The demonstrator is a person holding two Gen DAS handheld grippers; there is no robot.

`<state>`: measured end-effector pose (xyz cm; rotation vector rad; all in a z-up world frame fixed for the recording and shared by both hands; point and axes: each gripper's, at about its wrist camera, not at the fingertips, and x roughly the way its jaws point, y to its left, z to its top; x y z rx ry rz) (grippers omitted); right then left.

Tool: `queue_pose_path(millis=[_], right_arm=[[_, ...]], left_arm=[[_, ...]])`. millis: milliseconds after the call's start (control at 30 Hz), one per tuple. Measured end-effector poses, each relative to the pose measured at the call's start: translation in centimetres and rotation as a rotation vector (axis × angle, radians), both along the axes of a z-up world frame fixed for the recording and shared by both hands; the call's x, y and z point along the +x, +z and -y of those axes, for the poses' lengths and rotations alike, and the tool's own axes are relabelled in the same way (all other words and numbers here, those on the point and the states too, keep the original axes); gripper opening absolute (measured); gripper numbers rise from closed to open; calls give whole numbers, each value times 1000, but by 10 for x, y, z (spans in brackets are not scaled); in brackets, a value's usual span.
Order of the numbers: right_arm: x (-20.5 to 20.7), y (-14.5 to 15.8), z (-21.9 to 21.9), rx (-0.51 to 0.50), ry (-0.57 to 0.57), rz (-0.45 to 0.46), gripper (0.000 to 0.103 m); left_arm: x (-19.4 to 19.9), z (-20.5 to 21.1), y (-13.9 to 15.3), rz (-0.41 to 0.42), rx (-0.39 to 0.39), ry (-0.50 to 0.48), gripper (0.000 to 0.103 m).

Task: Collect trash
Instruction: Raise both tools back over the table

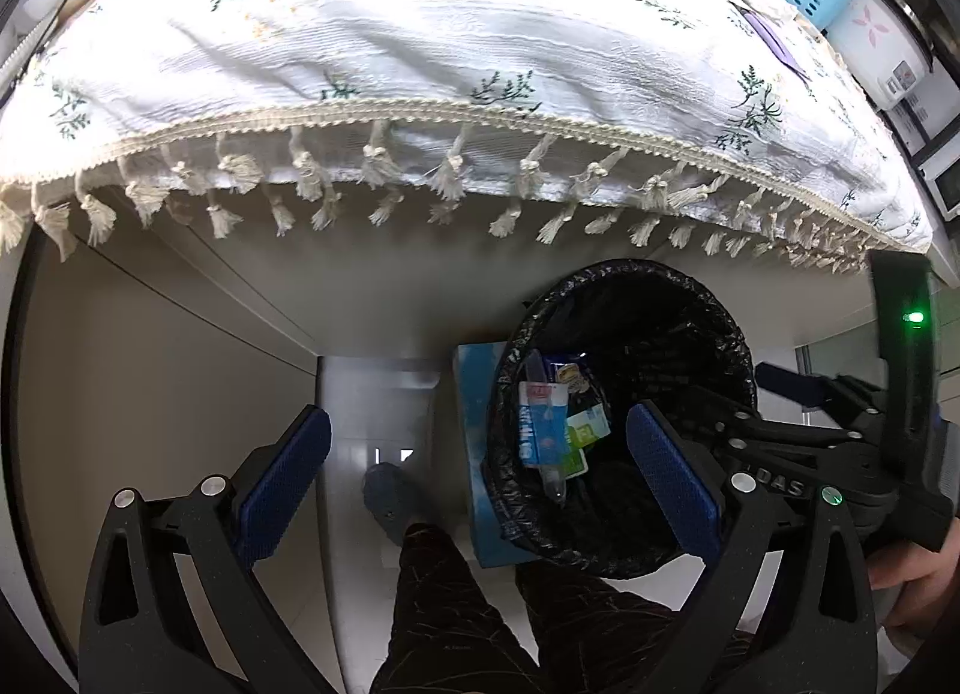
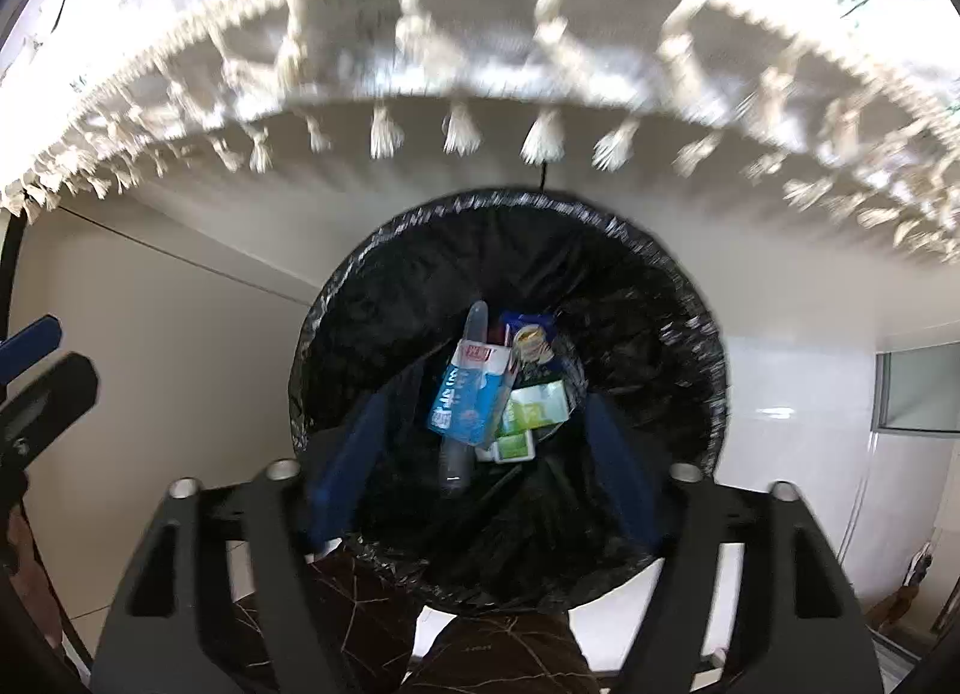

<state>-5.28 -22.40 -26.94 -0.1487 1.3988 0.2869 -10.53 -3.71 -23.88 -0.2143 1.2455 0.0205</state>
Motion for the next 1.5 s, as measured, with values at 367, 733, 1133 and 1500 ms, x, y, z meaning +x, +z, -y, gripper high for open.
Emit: queue_pose_path(millis=[367,733,1133,1500], right_arm=[[4,73,26,17,-40,101,91],[15,156,48,65,-84,198,92],[48,206,62,67,-95,284,92],[85,235,71,63,-95,338,92]], left_arm=[[15,8,40,49,-17,-7,97],[28,13,108,100,-23,-2,97],[63,33,165,172,-10,-44,97],[104,46,193,201,8,-73,97]])
